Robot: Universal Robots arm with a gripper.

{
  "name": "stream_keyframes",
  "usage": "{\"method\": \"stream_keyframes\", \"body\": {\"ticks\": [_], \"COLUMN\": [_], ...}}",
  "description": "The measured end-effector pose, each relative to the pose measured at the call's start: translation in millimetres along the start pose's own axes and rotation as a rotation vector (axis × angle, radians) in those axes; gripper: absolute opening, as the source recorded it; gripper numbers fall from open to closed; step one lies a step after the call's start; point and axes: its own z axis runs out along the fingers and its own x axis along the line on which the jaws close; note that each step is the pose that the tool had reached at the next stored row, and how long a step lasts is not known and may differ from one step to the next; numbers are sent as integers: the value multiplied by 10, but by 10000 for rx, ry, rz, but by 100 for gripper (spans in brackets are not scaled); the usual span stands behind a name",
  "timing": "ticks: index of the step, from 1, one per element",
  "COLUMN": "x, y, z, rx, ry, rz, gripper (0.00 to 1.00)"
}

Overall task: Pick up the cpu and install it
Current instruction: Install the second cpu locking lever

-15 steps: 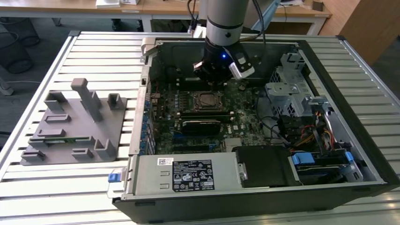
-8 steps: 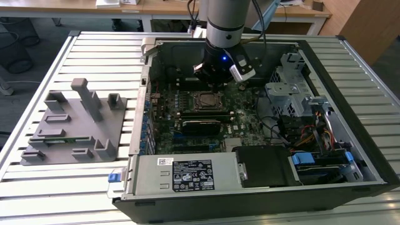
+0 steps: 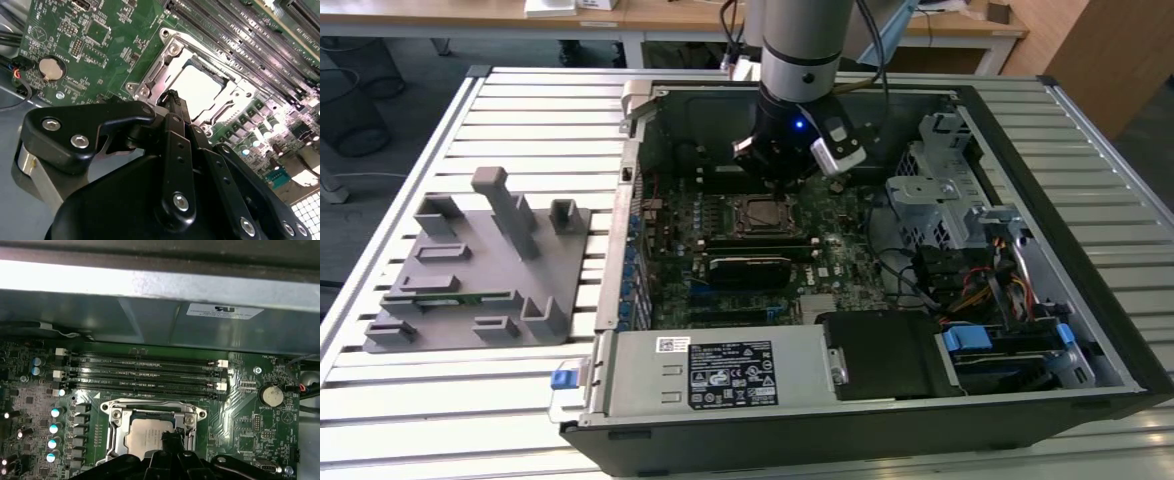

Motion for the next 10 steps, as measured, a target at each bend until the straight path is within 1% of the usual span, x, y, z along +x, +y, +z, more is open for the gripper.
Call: {"method": "stream_keyframes", "body": {"ticks": [4,10], "x": [2,3], "y": [-7,-44], "z": [0,-2], "rx": [54,61], "ry": [3,3], "rz": [3,2], "gripper": [11,11]}}
